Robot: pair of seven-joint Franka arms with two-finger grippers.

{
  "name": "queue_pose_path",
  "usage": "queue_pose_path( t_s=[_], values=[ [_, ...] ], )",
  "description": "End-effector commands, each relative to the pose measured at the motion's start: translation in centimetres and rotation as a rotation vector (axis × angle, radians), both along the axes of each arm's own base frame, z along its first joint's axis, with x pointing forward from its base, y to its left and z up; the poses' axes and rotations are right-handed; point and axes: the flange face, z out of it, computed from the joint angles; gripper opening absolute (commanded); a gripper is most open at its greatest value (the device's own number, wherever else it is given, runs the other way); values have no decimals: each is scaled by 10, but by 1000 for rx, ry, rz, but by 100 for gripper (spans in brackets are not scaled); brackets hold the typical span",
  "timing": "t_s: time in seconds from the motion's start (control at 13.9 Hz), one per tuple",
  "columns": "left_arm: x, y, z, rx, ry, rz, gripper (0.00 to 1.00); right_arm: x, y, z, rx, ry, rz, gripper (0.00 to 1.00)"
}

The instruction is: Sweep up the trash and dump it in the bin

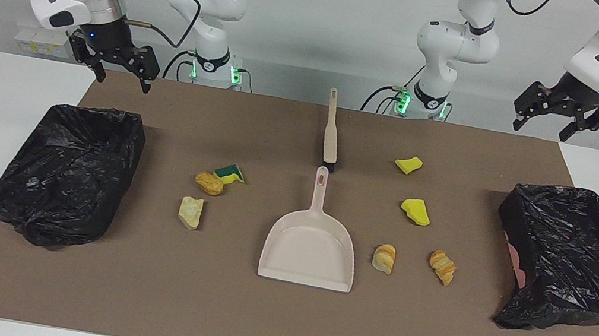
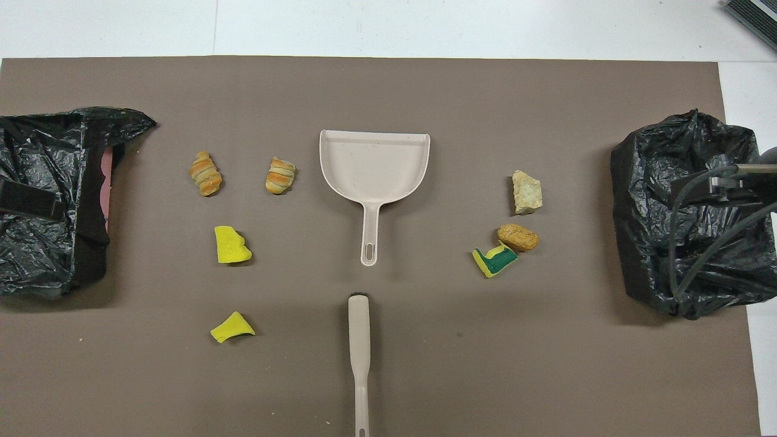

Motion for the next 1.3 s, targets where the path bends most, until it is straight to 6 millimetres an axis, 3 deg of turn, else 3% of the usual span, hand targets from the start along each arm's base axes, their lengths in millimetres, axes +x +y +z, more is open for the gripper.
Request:
queue_pose_path(
  t_s=[0.0,0.79,0.94,1.22],
  values=[
    [-1,2,4,-8,0,-6,100,-5,-2,1,22,6,-14,100],
    [-3,4,4,-5,-3,7,100,-5,-2,1,22,8,-14,100],
    [-8,-8,0,-5,9,-11,100,-5,-2,1,22,6,-14,100],
    [-31,-67,-8,6,8,-18,100,-5,-1,1,22,8,-12,100]
  ],
)
